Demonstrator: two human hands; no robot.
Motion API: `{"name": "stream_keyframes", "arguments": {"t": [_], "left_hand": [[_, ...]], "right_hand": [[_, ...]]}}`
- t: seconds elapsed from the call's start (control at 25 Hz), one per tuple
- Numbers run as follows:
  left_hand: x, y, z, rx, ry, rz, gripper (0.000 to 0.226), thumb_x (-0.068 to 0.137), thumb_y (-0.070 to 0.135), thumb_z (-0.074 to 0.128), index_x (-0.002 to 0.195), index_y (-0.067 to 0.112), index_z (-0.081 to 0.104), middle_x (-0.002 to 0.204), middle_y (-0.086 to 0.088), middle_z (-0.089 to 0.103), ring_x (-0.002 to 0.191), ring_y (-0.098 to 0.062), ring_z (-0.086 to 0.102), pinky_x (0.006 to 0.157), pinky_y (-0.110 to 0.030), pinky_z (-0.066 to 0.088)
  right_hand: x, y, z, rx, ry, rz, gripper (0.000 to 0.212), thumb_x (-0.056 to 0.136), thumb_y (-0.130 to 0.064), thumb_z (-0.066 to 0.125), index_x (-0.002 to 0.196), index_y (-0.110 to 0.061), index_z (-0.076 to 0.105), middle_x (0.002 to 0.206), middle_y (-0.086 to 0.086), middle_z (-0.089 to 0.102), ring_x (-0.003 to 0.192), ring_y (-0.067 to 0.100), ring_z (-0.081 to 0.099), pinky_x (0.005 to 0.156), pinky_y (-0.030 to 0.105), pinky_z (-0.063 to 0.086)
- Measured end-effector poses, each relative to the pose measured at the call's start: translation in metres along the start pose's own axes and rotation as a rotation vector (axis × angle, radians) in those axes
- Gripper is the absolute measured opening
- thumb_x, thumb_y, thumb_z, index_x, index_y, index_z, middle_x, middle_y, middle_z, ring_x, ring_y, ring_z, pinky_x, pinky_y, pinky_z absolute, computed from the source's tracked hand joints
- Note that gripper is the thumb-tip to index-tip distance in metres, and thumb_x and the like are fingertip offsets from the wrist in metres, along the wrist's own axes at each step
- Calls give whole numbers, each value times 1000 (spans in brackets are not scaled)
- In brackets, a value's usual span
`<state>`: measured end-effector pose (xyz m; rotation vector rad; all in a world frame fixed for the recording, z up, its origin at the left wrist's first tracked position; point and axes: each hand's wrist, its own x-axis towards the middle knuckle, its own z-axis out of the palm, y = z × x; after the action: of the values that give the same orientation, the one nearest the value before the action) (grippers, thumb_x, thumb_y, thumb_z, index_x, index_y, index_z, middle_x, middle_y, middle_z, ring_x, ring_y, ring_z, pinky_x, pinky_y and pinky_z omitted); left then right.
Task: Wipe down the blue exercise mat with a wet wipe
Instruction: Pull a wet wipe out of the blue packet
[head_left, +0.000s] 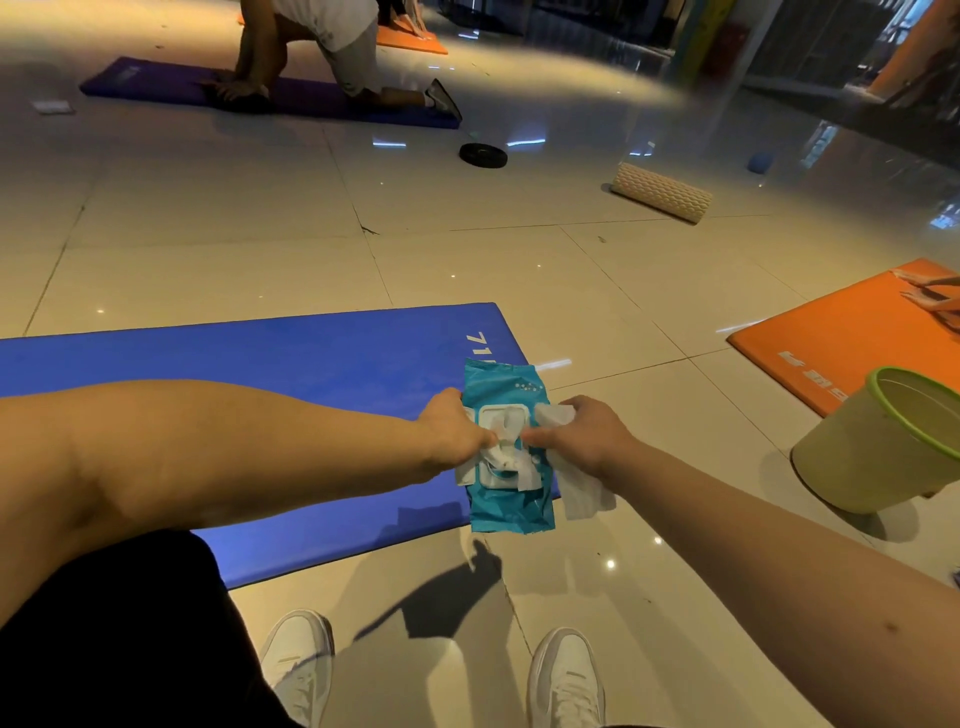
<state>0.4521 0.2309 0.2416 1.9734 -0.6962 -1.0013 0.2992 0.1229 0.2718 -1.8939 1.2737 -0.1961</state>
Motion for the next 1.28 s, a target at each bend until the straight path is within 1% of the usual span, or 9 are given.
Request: {"name": "stream_keyframes", "arguments": {"t": [0.08, 0.28, 0.4, 0.56, 0.64, 0.84, 0.96, 1.12, 1.28], "left_hand": [[1, 1, -2, 13, 29, 6, 47, 82, 18, 82, 118, 13, 52, 112, -10, 65, 99, -28, 65, 86, -50, 59], [-2, 7, 3, -56, 52, -8, 48, 82, 18, 82, 118, 12, 51, 113, -9, 64, 101, -28, 65, 88, -50, 58], [-1, 6, 2, -88, 66, -34, 48, 83, 23, 82, 119, 14, 52, 114, -8, 65, 99, -29, 67, 86, -48, 59], [-3, 9, 2, -82, 61, -13, 47, 84, 26, 81, 120, 13, 53, 114, -6, 66, 100, -27, 67, 88, -47, 59], [-5, 11, 1, -69, 46, -5, 48, 85, 25, 81, 121, 13, 53, 114, -5, 65, 101, -26, 66, 89, -46, 59], [-16, 15, -4, -98, -116, 33, 35, 79, 12, 86, 103, 17, 60, 103, -5, 71, 99, -27, 69, 88, -44, 60], [-20, 16, -6, -68, -223, 22, 58, 61, 16, 95, 107, 17, 59, 106, -8, 72, 103, -29, 69, 88, -49, 59], [-27, 20, -2, -52, -294, 49, 42, 79, -12, 75, 92, 21, 52, 92, -1, 66, 90, -21, 66, 90, -45, 58], [-27, 21, 1, 20, -226, 72, 39, 89, -15, 57, 88, 23, 46, 90, 0, 61, 86, -19, 62, 87, -42, 57]], "right_hand": [[-1, 2, -8, 26, 4, -19, 47, 73, -24, 83, 112, -14, 60, 101, 3, 66, 86, 20, 64, 79, 38, 56], [-7, 2, -2, -15, -203, -23, 49, 70, -7, 78, 114, -16, 59, 105, 6, 67, 90, 24, 66, 80, 41, 59], [-5, 2, -3, -2, -228, -23, 61, 65, -12, 84, 119, -20, 58, 106, 3, 67, 92, 24, 67, 82, 42, 60], [-5, 4, 1, -26, -143, -6, 46, 69, -29, 87, 106, -15, 64, 99, 2, 69, 86, 20, 67, 71, 33, 56], [-4, 4, 4, 7, -146, 39, 41, 71, -29, 85, 104, -13, 67, 98, 5, 71, 85, 22, 68, 72, 34, 57], [-4, 2, 0, 162, -207, 187, 44, 67, -18, 81, 107, -5, 68, 98, 14, 73, 85, 31, 73, 76, 46, 62], [-4, 5, 0, 141, -198, 216, 45, 68, -21, 82, 106, -4, 66, 97, 14, 72, 84, 31, 72, 72, 44, 62], [-8, 8, 11, -75, -39, 147, 47, 70, -39, 83, 101, -9, 64, 94, 5, 68, 81, 21, 67, 66, 32, 54], [-5, 7, 18, -269, 44, 104, 49, 69, -50, 79, 97, -16, 57, 90, 0, 62, 83, 20, 63, 70, 34, 55]]}}
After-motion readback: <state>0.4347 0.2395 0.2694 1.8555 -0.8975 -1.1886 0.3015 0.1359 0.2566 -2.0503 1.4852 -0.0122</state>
